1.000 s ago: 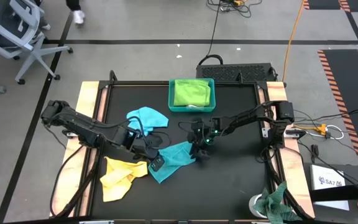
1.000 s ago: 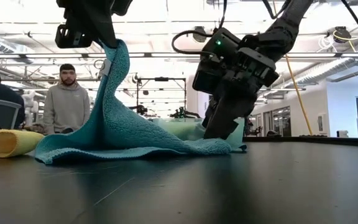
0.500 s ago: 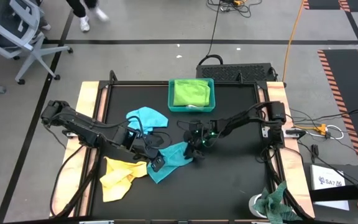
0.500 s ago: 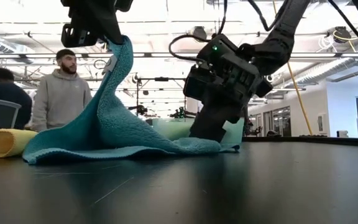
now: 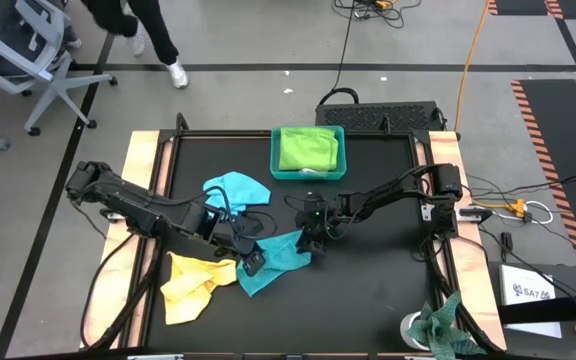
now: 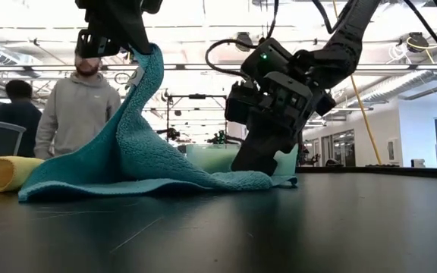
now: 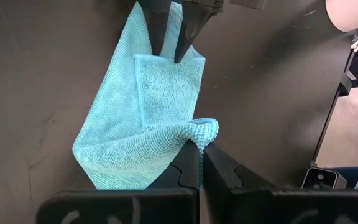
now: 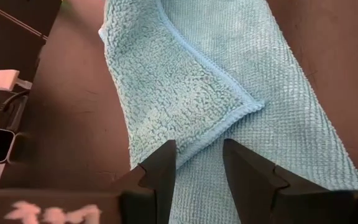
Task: Fold microfiber towels
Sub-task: Fold the bottom blue microfiber towel
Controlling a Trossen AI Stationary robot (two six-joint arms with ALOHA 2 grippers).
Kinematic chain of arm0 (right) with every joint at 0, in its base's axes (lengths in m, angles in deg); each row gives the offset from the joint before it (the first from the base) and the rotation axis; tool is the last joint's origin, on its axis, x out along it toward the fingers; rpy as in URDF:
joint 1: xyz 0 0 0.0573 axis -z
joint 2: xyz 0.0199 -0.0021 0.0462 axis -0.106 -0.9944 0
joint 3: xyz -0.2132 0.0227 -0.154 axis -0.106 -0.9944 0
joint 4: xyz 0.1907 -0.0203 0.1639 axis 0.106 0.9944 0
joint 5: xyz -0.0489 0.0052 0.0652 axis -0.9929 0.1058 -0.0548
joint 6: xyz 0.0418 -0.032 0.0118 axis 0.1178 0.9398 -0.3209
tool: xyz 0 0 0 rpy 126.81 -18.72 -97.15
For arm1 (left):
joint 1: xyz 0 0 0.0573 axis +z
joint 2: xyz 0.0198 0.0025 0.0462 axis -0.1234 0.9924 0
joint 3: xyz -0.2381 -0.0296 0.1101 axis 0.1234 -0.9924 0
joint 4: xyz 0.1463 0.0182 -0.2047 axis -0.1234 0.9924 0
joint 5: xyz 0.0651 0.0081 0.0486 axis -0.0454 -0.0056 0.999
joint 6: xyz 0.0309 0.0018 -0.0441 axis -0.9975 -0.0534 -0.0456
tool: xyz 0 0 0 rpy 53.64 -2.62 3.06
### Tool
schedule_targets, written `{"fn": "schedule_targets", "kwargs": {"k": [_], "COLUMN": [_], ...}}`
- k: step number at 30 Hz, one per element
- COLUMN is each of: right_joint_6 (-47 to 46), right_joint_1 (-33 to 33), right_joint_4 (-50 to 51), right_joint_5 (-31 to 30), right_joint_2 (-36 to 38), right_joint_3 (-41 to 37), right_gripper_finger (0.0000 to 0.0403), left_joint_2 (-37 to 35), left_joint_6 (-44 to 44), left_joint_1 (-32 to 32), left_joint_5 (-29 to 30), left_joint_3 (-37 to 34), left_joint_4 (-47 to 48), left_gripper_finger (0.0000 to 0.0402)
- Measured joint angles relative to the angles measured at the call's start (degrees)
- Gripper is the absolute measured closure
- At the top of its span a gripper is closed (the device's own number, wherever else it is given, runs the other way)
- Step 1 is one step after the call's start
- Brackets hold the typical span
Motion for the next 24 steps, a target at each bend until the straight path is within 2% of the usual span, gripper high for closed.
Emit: {"fn": "schedule_targets", "kwargs": {"k": [19, 24], "right_joint_6": [-6.10, -5.86], "right_joint_1": [-1.13, -1.62], "right_joint_4": [-8.29, -9.24], "right_joint_5": [-1.68, -5.08], "right_joint_2": [-1.80, -2.38], "right_joint_3": [-0.08, 0.00], "right_gripper_finger": [0.0275, 0.0278], "left_joint_2": [0.00, -0.02], "left_joint_6": [-0.04, -0.10], "left_joint_1": [0.29, 0.30], "left_joint_5": [0.63, 0.61], "left_joint_3": [0.00, 0.00], "left_joint_4": [-0.22, -0.55], "left_gripper_finger": [0.0395, 0.0396]}}
